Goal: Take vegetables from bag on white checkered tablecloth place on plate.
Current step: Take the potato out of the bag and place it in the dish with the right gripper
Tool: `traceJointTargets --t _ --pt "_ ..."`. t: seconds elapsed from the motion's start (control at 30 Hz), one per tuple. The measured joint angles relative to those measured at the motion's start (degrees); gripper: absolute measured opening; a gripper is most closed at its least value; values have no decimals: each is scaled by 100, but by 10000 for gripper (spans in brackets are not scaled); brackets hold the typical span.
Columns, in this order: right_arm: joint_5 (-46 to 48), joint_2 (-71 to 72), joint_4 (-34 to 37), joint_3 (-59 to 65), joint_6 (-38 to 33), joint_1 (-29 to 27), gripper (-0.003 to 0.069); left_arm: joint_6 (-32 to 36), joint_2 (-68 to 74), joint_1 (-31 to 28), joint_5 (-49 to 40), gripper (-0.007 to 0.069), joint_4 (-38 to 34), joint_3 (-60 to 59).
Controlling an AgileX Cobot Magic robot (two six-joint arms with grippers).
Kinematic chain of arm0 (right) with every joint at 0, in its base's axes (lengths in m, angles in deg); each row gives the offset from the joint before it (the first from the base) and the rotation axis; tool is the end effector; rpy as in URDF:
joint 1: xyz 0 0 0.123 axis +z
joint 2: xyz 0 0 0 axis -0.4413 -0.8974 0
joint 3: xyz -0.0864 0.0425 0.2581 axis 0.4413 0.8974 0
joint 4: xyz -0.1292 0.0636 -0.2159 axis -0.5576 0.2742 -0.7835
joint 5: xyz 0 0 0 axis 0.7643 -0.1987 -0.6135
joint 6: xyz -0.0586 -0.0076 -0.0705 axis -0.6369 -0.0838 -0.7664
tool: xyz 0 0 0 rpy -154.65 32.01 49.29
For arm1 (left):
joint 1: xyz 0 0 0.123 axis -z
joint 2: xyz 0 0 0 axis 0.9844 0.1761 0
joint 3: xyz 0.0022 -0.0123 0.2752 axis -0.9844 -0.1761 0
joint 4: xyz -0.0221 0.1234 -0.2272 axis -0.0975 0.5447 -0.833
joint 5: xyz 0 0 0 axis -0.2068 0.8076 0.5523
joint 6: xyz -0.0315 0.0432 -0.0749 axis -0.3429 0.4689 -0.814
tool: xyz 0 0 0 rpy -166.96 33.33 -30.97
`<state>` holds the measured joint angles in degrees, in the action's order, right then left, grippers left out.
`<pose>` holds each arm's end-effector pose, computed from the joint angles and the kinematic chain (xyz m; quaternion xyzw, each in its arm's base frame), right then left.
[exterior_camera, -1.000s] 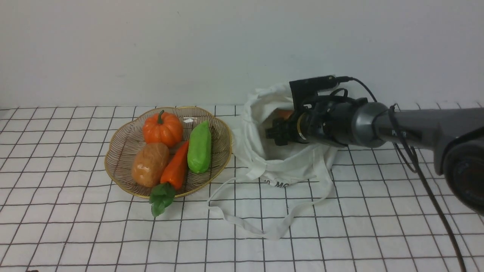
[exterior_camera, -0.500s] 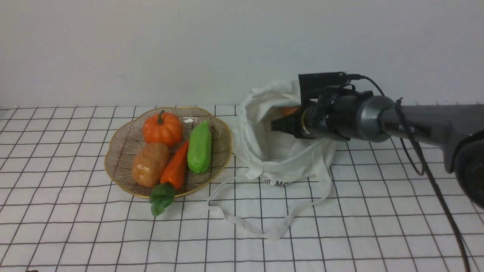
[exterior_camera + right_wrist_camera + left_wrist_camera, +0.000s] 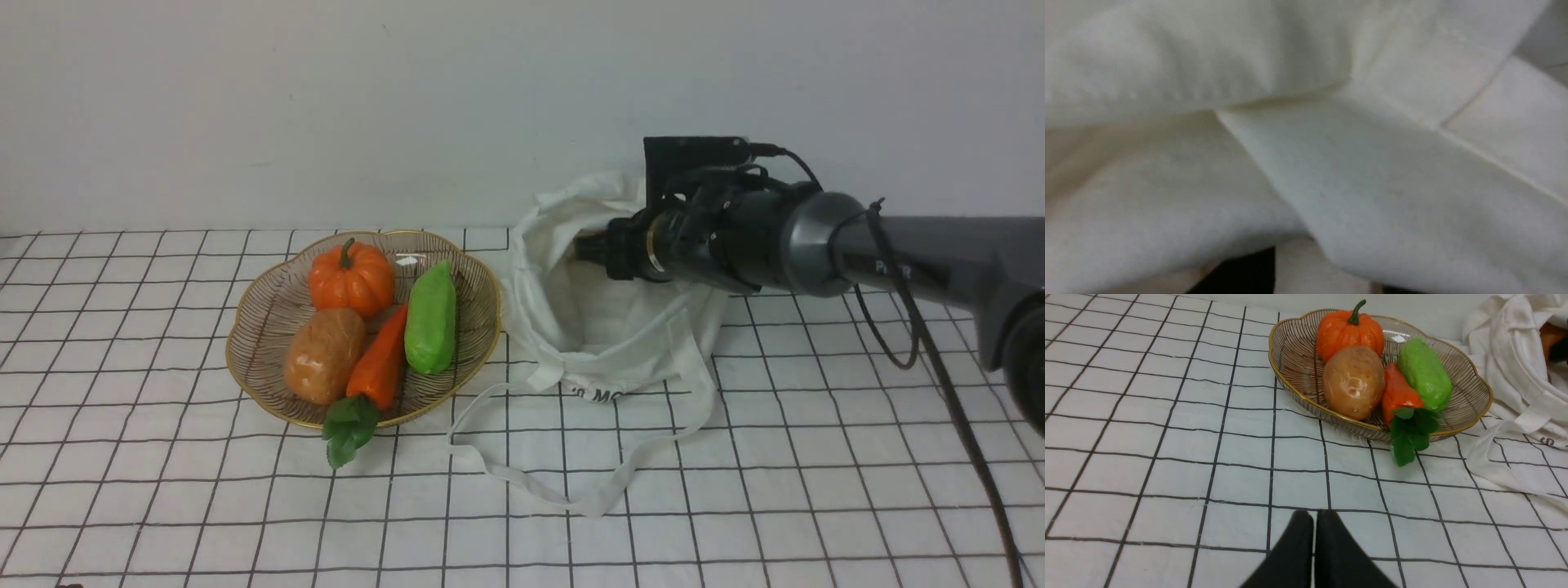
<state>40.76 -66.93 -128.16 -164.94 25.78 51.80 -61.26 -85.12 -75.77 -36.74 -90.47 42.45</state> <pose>0.4586 0.1947 0.1383 -0.0081 0.9146 0.0396 0.4024 0.0705 -0.0075 0.1697 -0.0477 0.8072 -0.0925 0.5811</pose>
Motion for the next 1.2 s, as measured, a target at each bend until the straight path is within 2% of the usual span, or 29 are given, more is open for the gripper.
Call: traceJointTargets --t 0.03,0.13,0.23,0.3,0.5,0.87,1.0,1.2 --pt "-233 0 -12 0 0 0 432 0 0 0 0 -8 0 0" --pt "-579 -43 -28 0 23 -7 542 0 0 0 0 -8 0 0" --pt "-775 -169 -43 -5 290 -70 614 0 0 0 0 -8 0 0" --pt "-799 -267 -58 -5 604 -157 625 0 0 0 0 -8 0 0" --pt "-963 -344 -169 -5 1480 -406 627 0 0 0 0 -8 0 0" --pt "-1269 -384 -529 -11 2051 -513 591 0 0 0 0 -8 0 0" --pt "-1528 -537 -691 -16 2304 -576 559 0 0 0 0 -8 0 0" --pt "-1636 -548 -833 -16 2378 -585 475 0 0 0 0 -8 0 0"
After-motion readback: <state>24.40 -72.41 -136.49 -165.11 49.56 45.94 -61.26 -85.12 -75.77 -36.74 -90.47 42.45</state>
